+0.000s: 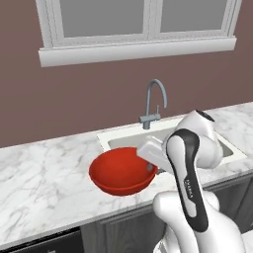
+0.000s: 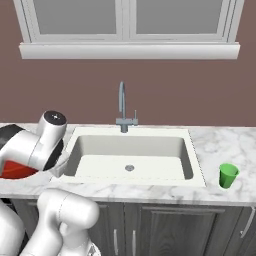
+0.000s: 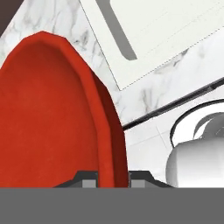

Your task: Pick the cup and bowl from the counter and place them on the counter next to the sink.

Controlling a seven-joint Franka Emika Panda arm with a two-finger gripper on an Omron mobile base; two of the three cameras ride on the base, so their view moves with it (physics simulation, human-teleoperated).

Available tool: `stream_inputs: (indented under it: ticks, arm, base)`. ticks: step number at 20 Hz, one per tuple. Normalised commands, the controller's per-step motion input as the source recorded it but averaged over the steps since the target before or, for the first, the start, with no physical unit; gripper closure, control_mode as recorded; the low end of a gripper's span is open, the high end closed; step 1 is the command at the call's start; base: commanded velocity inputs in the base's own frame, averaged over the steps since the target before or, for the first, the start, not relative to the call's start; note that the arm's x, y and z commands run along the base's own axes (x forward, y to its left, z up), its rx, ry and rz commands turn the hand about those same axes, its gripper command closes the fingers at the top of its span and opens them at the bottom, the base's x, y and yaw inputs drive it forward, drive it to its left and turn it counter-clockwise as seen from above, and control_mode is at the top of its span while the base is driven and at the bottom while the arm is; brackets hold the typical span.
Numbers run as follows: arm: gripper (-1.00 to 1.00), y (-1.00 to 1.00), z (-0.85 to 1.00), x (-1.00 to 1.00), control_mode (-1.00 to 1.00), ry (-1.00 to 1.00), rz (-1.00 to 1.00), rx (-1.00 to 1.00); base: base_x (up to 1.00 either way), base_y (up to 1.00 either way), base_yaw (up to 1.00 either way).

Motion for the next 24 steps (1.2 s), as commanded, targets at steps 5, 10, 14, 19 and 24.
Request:
stream_inputs:
  ticks: [5, 10, 14, 19, 24]
  arm:
    - [1.00, 0.86, -0.35, 0.55, -1.00, 0.00, 0.00, 0.00]
    - [1.00, 0.68, -0.46, 0.72, -1.00, 0.00, 0.00, 0.00]
    - [1.00, 0.26, -0.20, 0.56, -1.00, 0.03, 0.00, 0.00]
    - [1.00, 0.00, 0.00, 0.44, -1.00, 0.09, 0.05, 0.00]
    - [1.00, 0.01, 0.00, 0.45, -1.00, 0.16, 0.03, 0.00]
  base:
    - [0.00, 0.00, 0.00]
    - [0.00, 0.00, 0.00]
    - [0.00, 0.00, 0.00]
    - [0.00, 0.00, 0.00]
    - [0.00, 0.00, 0.00]
